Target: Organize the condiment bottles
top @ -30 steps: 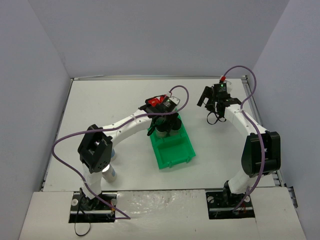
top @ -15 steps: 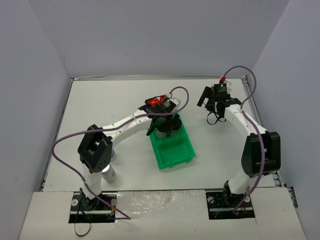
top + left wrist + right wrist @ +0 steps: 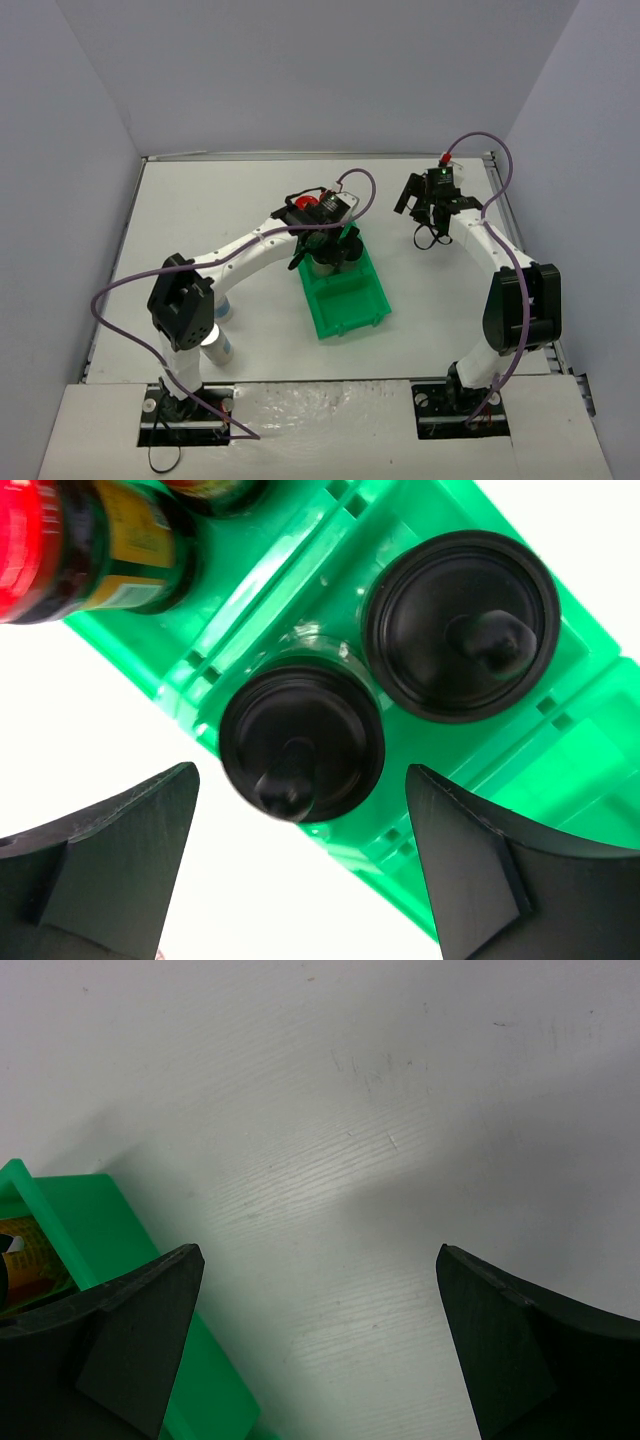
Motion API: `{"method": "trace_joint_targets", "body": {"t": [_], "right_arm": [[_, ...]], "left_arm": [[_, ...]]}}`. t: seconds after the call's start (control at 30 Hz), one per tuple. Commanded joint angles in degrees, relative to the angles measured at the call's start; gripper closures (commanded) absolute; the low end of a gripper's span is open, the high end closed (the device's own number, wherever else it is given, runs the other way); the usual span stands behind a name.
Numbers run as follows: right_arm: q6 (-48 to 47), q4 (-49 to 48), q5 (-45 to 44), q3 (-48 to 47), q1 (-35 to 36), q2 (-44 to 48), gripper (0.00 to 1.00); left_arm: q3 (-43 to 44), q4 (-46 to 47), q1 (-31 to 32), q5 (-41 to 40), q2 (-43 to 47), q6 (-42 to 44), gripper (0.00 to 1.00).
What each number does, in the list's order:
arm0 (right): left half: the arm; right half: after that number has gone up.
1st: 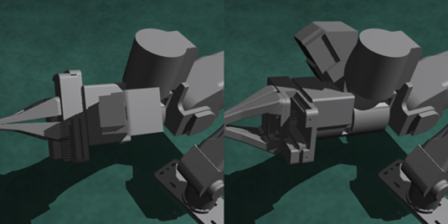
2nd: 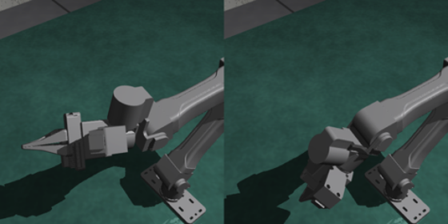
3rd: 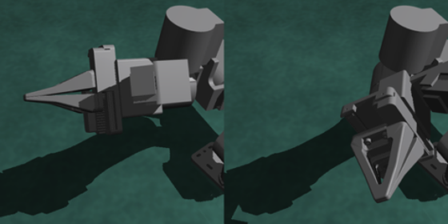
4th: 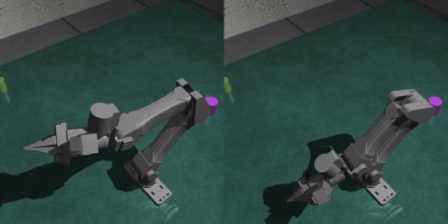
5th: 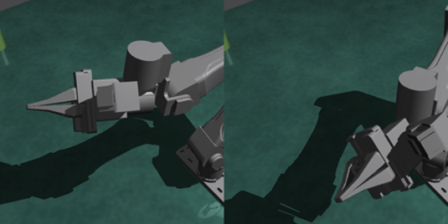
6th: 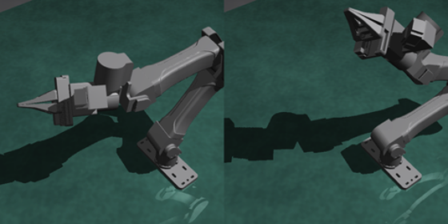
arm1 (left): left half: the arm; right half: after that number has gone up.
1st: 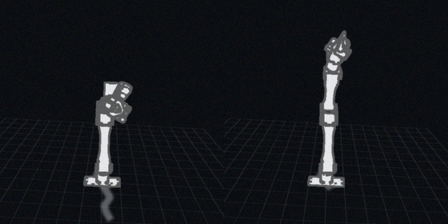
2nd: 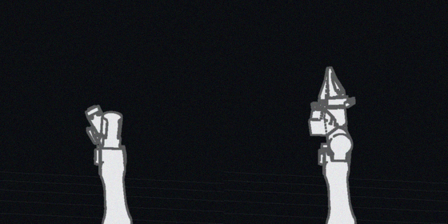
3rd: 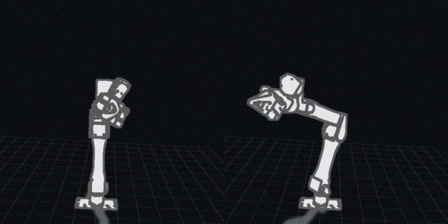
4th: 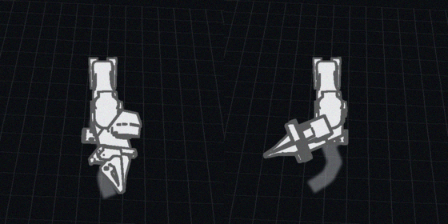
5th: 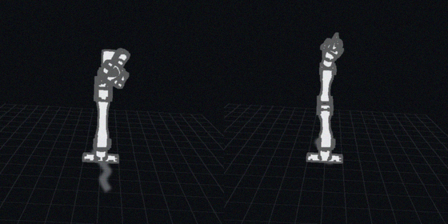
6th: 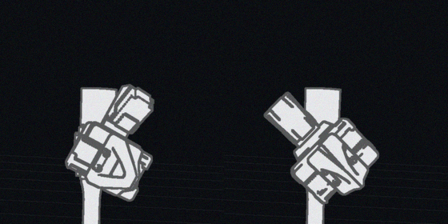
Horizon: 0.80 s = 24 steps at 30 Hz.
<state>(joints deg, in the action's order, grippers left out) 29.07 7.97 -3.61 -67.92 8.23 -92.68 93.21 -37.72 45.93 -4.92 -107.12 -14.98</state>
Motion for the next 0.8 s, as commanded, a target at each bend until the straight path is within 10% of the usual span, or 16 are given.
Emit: {"method": "trace_joint_targets", "body": {"t": [0.0, 0.33, 0.77], "right_arm": [[0.11, -1.81, -0.61, -0.46, -0.32, 1.08, 0.00], [0.11, -1.90, -0.52, 0.07, -0.32, 1.10, 0.00], [0.29, -3.25, 0.65, 0.74, -0.06, -0.48, 0.00]], "left_arm": [[4.46, -2.25, -0.14, -4.86, 7.12, 0.42, 0.18], [2.49, -15.49, -1.40, -25.77, 13.98, -12.69, 0.17], [-13.19, -18.40, -13.02, -28.48, 29.32, -23.34, 0.04]]}}
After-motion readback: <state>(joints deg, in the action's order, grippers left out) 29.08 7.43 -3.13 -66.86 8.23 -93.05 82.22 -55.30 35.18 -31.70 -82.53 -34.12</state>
